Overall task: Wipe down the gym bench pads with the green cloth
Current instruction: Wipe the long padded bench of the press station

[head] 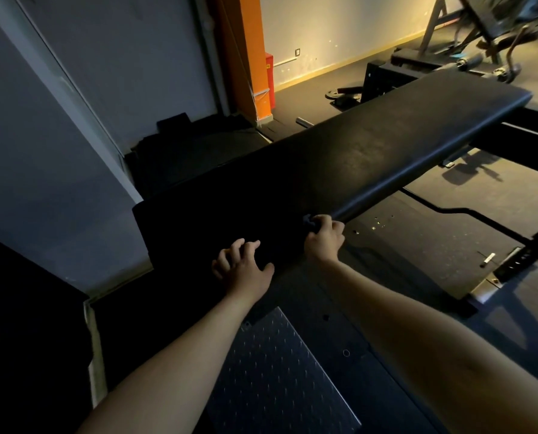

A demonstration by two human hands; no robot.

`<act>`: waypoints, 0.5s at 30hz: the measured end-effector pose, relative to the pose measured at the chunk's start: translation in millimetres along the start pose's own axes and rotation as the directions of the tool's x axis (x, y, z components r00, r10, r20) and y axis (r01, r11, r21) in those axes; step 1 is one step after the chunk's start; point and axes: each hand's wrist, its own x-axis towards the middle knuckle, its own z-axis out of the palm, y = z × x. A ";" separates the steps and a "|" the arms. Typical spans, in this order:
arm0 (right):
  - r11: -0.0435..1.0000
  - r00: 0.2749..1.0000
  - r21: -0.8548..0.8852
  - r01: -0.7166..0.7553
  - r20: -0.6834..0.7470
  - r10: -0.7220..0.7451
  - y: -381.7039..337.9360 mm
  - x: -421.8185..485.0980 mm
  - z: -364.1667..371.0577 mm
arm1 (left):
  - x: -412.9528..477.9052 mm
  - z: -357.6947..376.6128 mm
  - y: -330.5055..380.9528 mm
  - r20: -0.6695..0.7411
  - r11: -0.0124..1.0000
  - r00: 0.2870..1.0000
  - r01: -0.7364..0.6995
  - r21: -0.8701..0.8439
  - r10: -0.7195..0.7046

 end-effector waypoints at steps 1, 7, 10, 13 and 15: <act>1.000 1.000 0.015 0.001 -0.003 -0.001 -1.8 -9.8 7.7 | 0.3 0.2 0.6 0.002 1.000 1.000 0.000 0.006 -0.001; 0.997 0.995 0.047 0.058 0.076 -0.062 3.7 -58.2 39.5 | 13.6 -4.6 17.4 0.009 0.992 0.994 -0.111 0.064 0.110; 0.993 0.990 0.082 0.085 0.107 -0.093 11.5 -52.1 19.1 | 22.3 -2.5 33.4 0.111 0.981 0.978 -0.186 0.056 0.179; 0.997 0.997 0.034 0.064 -0.040 -0.062 15.1 -22.6 -11.9 | 24.5 5.2 38.1 0.148 0.974 0.970 -0.208 0.090 0.193; 0.997 0.990 0.078 0.019 -0.141 -0.007 16.1 5.4 -29.8 | 25.2 8.7 37.6 0.130 0.970 0.971 -0.215 0.118 0.199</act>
